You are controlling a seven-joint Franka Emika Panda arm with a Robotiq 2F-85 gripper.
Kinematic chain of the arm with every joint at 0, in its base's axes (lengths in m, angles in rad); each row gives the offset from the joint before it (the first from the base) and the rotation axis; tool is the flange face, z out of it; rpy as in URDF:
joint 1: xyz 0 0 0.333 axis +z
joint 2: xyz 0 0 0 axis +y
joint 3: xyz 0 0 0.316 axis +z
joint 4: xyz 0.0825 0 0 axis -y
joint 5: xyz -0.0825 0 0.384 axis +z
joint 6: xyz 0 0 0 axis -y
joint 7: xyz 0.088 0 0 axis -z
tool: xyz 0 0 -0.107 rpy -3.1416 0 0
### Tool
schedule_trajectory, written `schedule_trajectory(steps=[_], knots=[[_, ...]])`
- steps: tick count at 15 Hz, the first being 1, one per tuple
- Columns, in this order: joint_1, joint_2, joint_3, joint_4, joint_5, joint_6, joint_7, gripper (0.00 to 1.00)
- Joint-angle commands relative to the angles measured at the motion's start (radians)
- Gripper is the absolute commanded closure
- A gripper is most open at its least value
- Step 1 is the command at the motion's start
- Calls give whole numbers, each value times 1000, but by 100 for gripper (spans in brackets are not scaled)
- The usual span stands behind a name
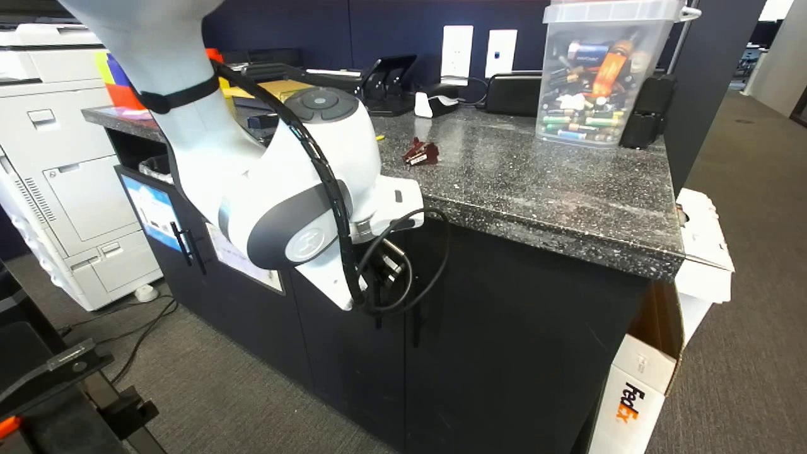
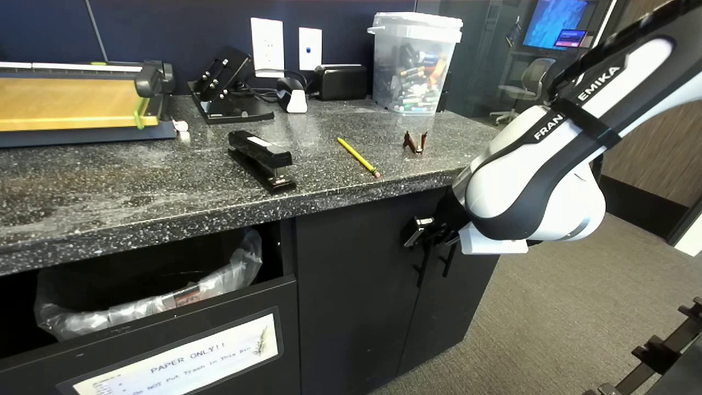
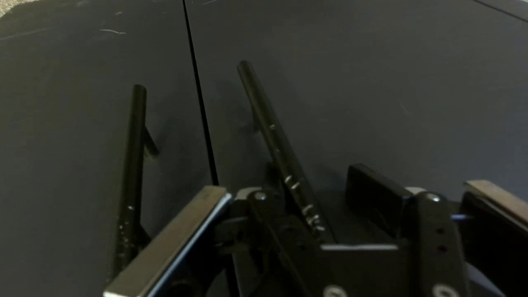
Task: Open the left cabinet door
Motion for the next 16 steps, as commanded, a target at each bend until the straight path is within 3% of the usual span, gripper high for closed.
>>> schedule_trajectory(steps=[1,3,7,10,13,16], knots=[[-22,27,10,10,-33,76,8,86],[-18,15,-4,-30,-28,120,21,100],[44,-31,-82,-144,15,179,75,96],[129,-90,-153,-290,56,226,112,97],[192,-131,-160,-396,81,270,138,98],[210,-164,-146,-442,113,268,195,98]])
